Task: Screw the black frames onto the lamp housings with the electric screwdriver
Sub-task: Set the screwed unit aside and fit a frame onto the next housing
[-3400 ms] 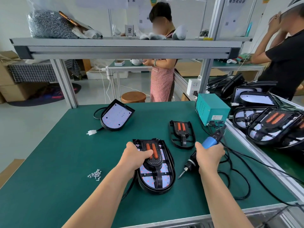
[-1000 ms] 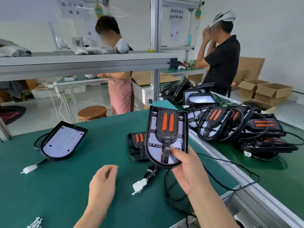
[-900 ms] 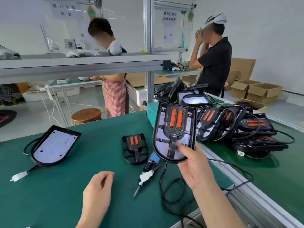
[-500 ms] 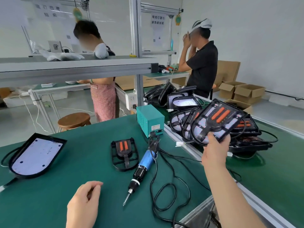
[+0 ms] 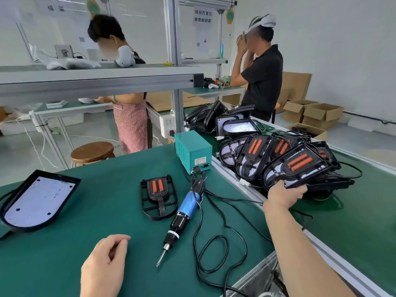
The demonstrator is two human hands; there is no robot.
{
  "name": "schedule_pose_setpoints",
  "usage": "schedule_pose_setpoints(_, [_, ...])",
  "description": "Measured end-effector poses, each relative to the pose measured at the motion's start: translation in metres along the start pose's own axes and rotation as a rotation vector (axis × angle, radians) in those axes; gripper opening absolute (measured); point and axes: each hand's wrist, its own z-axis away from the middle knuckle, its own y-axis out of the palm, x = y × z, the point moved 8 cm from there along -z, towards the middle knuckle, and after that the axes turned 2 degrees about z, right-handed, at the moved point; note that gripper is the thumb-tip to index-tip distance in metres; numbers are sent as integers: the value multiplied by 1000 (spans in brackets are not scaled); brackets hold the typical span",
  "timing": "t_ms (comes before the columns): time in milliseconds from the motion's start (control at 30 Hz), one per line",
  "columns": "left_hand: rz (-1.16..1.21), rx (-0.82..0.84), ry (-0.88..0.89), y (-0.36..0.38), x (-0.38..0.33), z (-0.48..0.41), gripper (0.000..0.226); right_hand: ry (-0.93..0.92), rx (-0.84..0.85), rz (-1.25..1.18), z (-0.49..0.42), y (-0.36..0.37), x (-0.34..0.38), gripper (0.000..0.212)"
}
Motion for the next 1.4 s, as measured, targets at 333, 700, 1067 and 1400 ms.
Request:
schedule_pose_setpoints(333, [-23,4,59,-1,0,1,28,100,129,120,-18,22,13,57])
schedule_pose_setpoints(700, [-40,4,70,2,-1,2,24,316,113,71,11,16,25,59])
schedule_pose_setpoints(1067, [-6,6,38,2,2,3,26,11,364,709,44,14,53,10])
schedule_pose_setpoints(1400, [-7,23,28,2,0,4,24,69,547,50,172,35,42,36])
